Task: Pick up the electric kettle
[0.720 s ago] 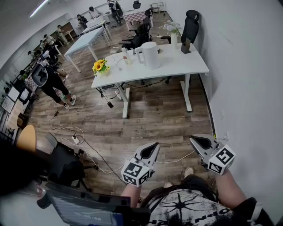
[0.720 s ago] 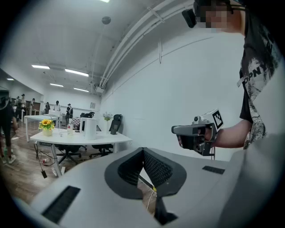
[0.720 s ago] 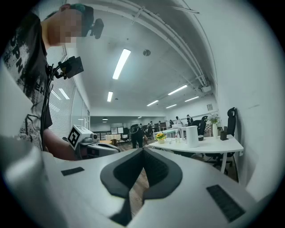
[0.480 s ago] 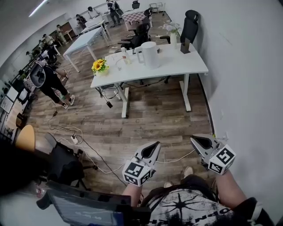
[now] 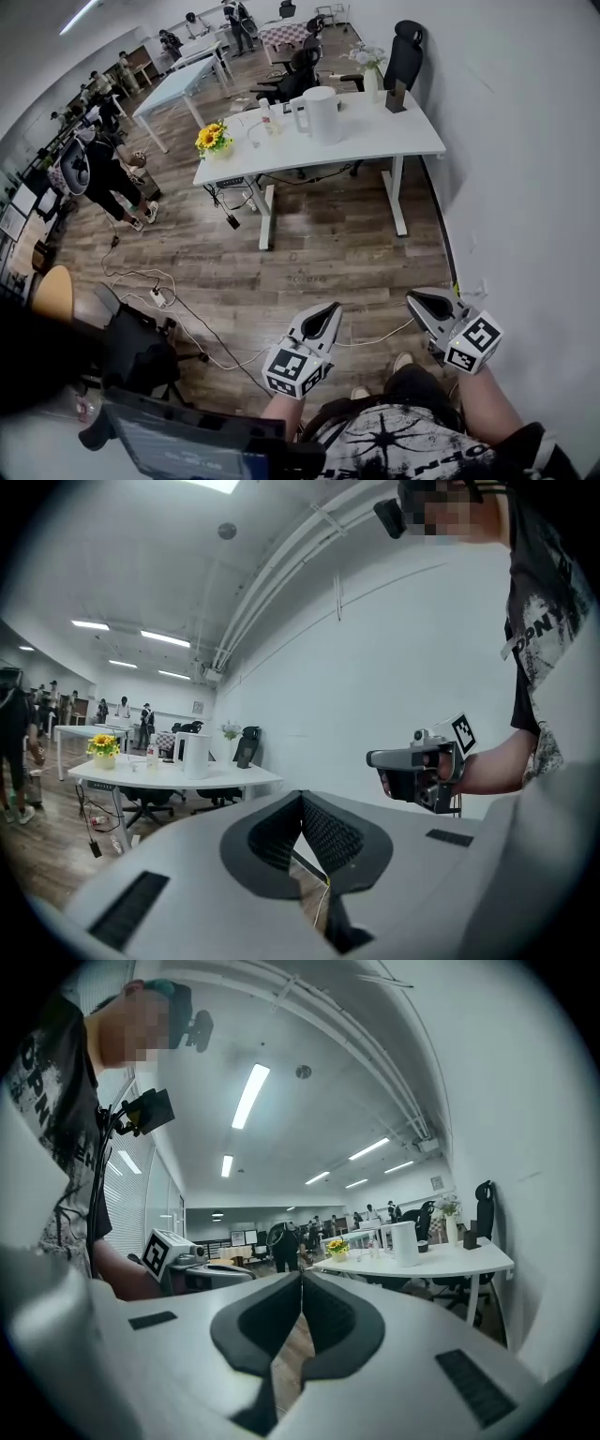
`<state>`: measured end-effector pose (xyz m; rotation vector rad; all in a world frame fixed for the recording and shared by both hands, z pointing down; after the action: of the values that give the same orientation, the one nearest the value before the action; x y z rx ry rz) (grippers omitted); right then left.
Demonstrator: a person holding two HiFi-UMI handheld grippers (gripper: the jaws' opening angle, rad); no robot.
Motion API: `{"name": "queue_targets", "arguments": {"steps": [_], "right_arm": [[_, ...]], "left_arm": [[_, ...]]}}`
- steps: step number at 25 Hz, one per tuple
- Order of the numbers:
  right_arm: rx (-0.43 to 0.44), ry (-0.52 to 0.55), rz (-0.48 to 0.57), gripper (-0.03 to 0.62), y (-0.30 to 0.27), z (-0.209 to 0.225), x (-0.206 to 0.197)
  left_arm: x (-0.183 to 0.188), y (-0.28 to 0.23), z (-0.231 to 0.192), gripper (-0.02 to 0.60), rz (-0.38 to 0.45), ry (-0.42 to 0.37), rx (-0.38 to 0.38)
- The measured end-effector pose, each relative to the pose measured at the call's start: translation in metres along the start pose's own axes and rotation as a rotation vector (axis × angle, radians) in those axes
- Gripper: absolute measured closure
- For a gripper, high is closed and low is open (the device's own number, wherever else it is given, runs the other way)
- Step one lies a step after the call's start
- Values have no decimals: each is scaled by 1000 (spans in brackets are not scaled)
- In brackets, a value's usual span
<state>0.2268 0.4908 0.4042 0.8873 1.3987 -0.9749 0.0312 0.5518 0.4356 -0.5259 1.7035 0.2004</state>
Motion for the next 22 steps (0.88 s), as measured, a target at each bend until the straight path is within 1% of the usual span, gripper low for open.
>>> {"name": "queue_targets", "arguments": {"steps": [3, 6, 10, 18, 22], "right_arm": [[-5, 9, -17, 571, -4, 3, -6], [-12, -13, -33, 572, -8, 7, -14], [-13, -12, -32, 572, -20, 23, -10], [37, -37, -8, 572, -50, 80, -11], [87, -47, -6, 571, -71, 118, -8]], "left_arm": [[-5, -8, -7, 572, -1, 16, 1], [-9, -14, -13, 572, -6, 24, -4], [-5, -28, -24, 572, -2, 26, -7], [10, -83, -52, 572, -4, 37, 20], [24, -118, -65, 572, -6, 41, 35]]}}
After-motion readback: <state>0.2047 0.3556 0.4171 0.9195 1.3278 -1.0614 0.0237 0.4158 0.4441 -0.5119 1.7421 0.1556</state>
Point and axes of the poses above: the fingertips, and each gripper's own axes: y backward along the fingers, z to its right, x out of its top, the point moved 5 cm from there along y, backward along the fingers, and after that the axes turned 7 degrees about y, right-handed, at the moved point
